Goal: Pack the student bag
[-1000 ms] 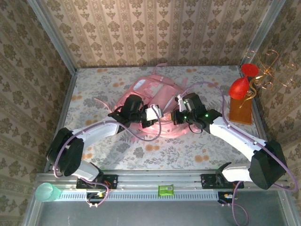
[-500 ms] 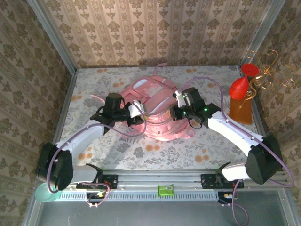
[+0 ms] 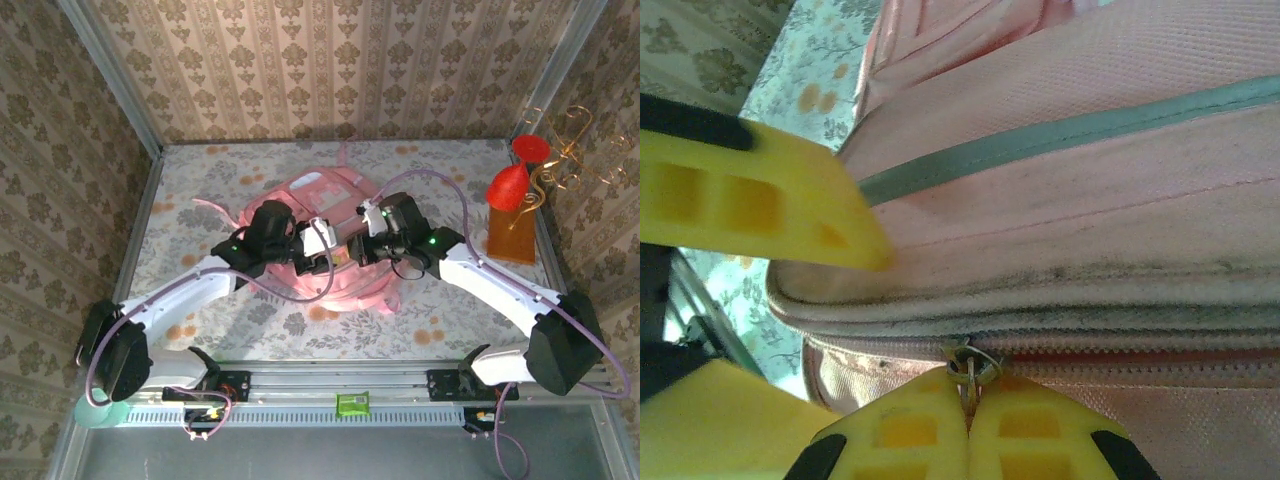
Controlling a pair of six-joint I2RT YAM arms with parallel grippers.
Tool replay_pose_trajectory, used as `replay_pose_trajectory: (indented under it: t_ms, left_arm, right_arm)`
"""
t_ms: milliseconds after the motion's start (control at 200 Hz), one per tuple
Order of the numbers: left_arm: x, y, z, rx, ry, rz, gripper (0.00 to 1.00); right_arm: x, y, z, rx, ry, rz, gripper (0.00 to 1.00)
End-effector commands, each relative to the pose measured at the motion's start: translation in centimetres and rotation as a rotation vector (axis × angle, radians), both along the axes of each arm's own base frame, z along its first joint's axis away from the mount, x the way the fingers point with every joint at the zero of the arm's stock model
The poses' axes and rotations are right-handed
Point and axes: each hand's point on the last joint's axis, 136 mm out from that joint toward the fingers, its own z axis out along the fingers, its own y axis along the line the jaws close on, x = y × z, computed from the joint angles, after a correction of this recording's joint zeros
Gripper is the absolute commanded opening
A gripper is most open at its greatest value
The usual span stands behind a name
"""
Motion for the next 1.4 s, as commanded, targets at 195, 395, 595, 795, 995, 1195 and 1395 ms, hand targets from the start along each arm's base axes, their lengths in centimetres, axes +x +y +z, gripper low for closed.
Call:
replay_pose_trajectory:
  t_ms: [195, 395, 595, 795, 995, 1195, 1395]
  left_arm:
    - [1.1, 3.0, -2.0, 0.122, -0.034, 0.039, 0.05]
    - [0.8, 5.1, -0.9, 0.048, -0.099, 0.02, 0.0]
    - [3.6, 8.4, -1.1, 0.022, -0.122, 0.147, 0.02]
    - [4.7, 9.0, -0.9, 0.027, -0.05, 0.235, 0.47]
    - [1.3, 5.0, 1.0, -0.023, -0.072, 0.091, 0.61]
    - [0.3, 2.7, -1.2, 0.127, -0.043, -0.016, 0.56]
    - [0.9, 3.3, -2.4, 0.164, -0.025, -0.026, 0.26]
  right_arm:
    - [0.6, -0.8, 0.5, -0.012, -0.062, -0.018, 0.0]
    - [2.8, -7.2, -3.8, -0.221, 0.039, -0.244, 0.0]
    - [4.7, -7.3, -2.2, -0.222, -0.008, -0.283, 0.0]
    - [2.1, -0.1, 1.0, 0.014, -0.058, -0.008, 0.0]
    - [0.3, 2.7, 2.9, 0.113, -0.076, 0.091, 0.0]
    - [-0.7, 4.0, 3.3, 0.125, -0.077, 0.135, 0.0]
    - [-1.2, 3.2, 1.9, 0.069, -0.07, 0.145, 0.0]
